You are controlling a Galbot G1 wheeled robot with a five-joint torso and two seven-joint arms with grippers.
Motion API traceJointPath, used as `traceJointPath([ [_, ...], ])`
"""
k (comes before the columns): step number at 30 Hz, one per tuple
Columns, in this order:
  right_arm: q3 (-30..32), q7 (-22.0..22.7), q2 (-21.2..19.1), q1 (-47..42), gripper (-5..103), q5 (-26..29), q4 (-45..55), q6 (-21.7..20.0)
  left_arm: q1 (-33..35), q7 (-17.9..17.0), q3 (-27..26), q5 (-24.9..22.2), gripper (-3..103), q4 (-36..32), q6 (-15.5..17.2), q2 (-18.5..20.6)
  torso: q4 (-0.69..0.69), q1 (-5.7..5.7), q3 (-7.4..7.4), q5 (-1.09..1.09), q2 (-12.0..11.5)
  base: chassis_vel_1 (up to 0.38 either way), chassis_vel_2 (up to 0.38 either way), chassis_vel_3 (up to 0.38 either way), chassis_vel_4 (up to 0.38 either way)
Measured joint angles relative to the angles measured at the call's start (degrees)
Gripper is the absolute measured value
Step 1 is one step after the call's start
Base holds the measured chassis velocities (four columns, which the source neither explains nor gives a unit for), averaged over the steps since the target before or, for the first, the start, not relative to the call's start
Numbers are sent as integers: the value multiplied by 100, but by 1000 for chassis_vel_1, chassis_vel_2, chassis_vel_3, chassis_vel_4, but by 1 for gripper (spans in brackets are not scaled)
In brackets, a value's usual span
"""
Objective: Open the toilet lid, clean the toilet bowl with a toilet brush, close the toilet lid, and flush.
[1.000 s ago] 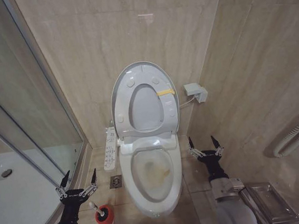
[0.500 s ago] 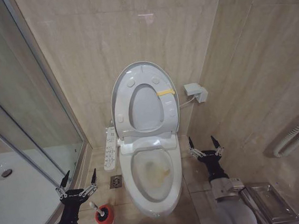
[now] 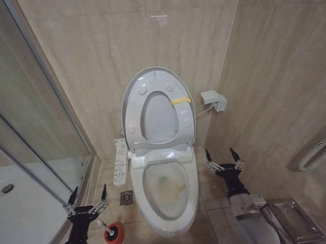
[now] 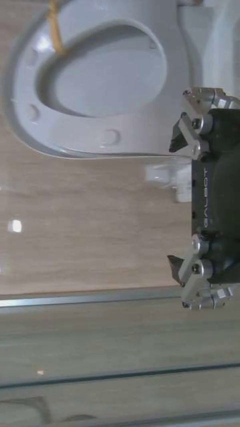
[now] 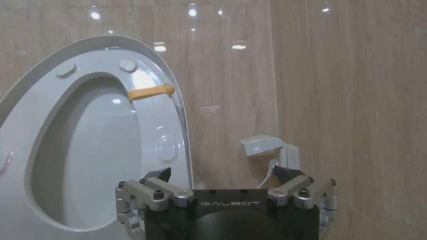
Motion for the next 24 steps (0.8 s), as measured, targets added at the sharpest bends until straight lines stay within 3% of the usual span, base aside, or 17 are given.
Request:
traceJointPath([
  [3,0,0,0,0,100,0,0,0,-142,-59,132,144,100,-27,626,-289,0,0,0,0,0,0,0,0,0],
  [4,0,0,0,0,100,0,0,0,-142,-59,132,144,100,-27,626,-289,0,0,0,0,0,0,0,0,0],
  [7,0,0,0,0,100,0,0,0,-303,-125,283,308,100,-56,1334,-616,0,0,0,1,0,0,0,0,0],
  [10,-1,-2,0,1,100,0,0,0,-410,-87,369,442,100,-130,1520,-832,-2,0,0,-2,0,0,0,0,0],
  [18,0,0,0,0,100,0,0,0,-262,-59,313,731,100,-680,1483,-813,1,0,0,1,0,0,0,0,0],
  [24,0,0,0,0,100,0,0,0,-87,-266,322,1007,100,-483,1050,-803,1,0,0,0,0,0,0,0,0],
])
